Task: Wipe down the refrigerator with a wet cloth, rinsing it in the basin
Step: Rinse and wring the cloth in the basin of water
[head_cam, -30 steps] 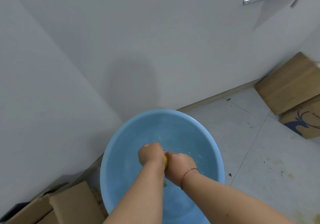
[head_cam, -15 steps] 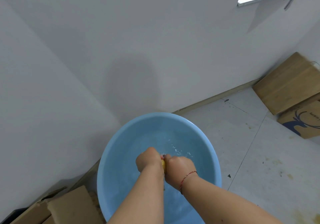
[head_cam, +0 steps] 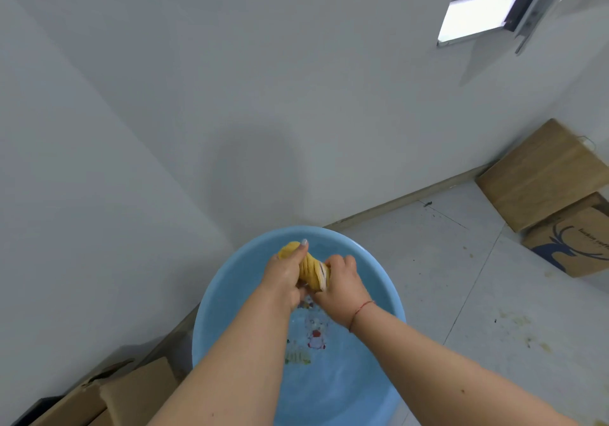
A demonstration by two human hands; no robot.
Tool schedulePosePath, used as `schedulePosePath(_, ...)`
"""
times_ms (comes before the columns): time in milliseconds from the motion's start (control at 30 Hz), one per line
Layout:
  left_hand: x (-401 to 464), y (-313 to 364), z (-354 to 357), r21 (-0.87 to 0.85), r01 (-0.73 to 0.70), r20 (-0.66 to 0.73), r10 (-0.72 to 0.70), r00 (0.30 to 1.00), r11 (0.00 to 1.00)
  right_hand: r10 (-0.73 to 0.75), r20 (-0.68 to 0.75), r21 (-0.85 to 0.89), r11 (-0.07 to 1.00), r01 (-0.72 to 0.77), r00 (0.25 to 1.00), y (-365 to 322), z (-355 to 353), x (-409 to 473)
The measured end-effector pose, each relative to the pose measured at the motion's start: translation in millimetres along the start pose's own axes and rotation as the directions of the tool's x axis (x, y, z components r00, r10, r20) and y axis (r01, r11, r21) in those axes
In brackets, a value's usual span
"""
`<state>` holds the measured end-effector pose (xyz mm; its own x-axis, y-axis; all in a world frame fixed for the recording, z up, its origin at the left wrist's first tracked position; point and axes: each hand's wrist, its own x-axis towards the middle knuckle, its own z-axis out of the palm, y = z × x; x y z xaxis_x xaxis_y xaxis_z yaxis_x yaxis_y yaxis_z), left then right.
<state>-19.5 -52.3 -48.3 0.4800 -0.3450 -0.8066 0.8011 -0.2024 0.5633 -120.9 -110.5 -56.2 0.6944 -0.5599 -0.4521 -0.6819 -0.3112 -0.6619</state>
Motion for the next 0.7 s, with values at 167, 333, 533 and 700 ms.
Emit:
schedulePosePath(167,-29,33,-12,-0.109,-0.041,0.258,0.068,0.964,0.993,-0.037,0.242,0.599,0.792,-0.120,0.970,-5,-51,-9)
schedulePosePath(333,-63,55,-9,0.102,-0.242,0.343,0.195,0.919,0.965,-0.010,-0.134,0.539,0.838,0.082,0.991,-24,-107,-17)
schedulePosePath(533,-110,77,10,0.457,-0.479,0.632,0.106,0.768,0.750,-0.270,-0.104,0.713,0.651,0.261,0.957,-61,-178,-48)
schedulePosePath(700,-152,97,60,0.354,-0.680,0.741,0.252,0.623,0.642,-0.408,-0.072,0.605,0.708,0.365,0.910,-85,-226,-78)
